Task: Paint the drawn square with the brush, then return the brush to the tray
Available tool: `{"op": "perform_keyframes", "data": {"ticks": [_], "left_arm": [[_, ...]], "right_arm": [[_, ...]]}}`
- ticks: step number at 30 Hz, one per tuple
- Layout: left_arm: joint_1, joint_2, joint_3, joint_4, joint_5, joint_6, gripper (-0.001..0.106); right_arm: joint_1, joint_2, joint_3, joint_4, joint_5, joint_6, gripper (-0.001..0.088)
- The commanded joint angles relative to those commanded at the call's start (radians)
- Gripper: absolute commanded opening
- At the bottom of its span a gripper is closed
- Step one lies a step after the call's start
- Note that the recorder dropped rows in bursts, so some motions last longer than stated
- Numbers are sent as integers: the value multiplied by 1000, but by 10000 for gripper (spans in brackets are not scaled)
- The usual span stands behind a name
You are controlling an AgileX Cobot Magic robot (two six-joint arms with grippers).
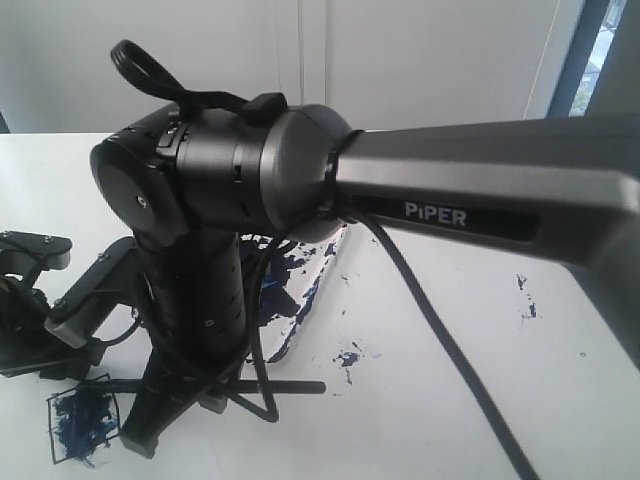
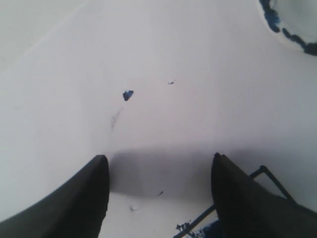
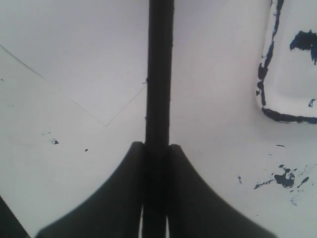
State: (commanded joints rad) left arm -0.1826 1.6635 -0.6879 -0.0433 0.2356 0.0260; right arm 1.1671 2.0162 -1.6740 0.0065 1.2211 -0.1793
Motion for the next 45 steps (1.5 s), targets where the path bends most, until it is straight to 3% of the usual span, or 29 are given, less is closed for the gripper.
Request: {"op": "perform_keyframes", "data": {"ticks": [12,21,35,45], "left_arm": [[0,0,0,0,0,0,640],[0,0,0,0,1,0,640],[0,0,0,0,1,0,640],[0,0,0,0,1,0,640]], "right_arm": [[2,0,0,12,0,0,0],[68,0,0,14,0,-24,0],[66,0,0,-147,0,26,0],[66,0,7,-161,0,26,0]]}}
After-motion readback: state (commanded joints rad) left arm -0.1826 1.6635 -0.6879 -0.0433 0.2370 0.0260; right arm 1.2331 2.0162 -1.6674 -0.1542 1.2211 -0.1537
